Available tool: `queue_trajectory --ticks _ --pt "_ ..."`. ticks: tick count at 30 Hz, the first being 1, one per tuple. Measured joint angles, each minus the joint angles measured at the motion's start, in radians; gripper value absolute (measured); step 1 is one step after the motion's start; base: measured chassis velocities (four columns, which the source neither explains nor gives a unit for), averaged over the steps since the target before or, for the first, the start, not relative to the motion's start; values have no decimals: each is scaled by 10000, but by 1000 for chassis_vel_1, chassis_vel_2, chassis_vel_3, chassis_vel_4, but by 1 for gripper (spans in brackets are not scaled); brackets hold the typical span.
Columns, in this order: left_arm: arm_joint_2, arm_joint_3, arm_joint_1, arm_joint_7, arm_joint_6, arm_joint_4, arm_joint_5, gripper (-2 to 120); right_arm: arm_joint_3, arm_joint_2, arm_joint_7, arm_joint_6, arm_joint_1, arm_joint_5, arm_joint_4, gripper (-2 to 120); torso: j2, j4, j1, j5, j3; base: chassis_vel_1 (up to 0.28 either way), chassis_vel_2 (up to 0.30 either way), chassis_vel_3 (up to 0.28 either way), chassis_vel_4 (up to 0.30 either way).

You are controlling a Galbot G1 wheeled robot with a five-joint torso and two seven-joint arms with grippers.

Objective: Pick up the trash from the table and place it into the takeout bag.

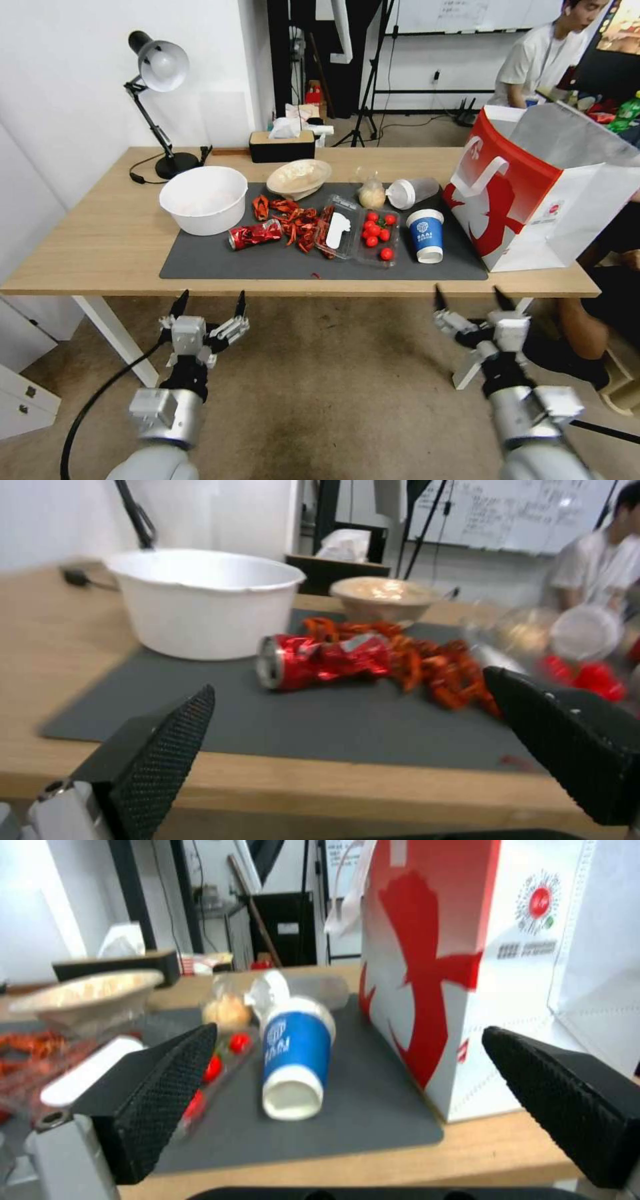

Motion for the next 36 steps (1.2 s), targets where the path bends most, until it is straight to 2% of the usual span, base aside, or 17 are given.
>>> queue_trajectory --ticks 2,8,12,20,22,26,30,33,36 --pt "-55 132 -235 -68 341 -58 -500 100 90 -92 6 -58 89 270 8 100 0 -4 1 0 0 0 0 0 0" --pt "112 208 -371 -101 -314 423 -746 100 8 -359 8 249 207 371 -245 100 0 0 0 1 0 0 0 0 0" --pt "172 185 -421 -23 -459 531 -730 100 -59 -557 117 610 307 446 -366 100 0 -1 1 -2 0 0 0 0 0" --pt "126 159 -502 157 -532 703 -683 100 -447 -1689 865 477 1148 1273 -1103 100 0 -1 1 1 1 0 0 0 0" --pt "82 164 -515 207 -538 742 -644 100 -819 -2353 1464 140 1928 1875 -1761 100 -1 0 0 5 0 0 0 0 0" --pt "56 144 -499 246 -546 754 -581 100 -1362 -2960 2244 -314 3033 2668 -2541 100 0 0 1 3 1 0 0 0 0" --pt "34 100 -462 262 -594 754 -555 100 -1882 -3319 2697 -499 3912 3022 -3115 100 -1 -1 1 1 1 0 0 0 0" --pt "-12 58 -405 280 -684 753 -518 100 -2776 -3599 3287 -646 5114 3722 -3745 100 -1 -1 1 0 1 0 0 0 0" --pt "-33 40 -374 285 -734 751 -498 100 -3178 -3659 3477 -728 5634 3992 -4036 100 -1 2 1 -1 1 0 0 0 0"
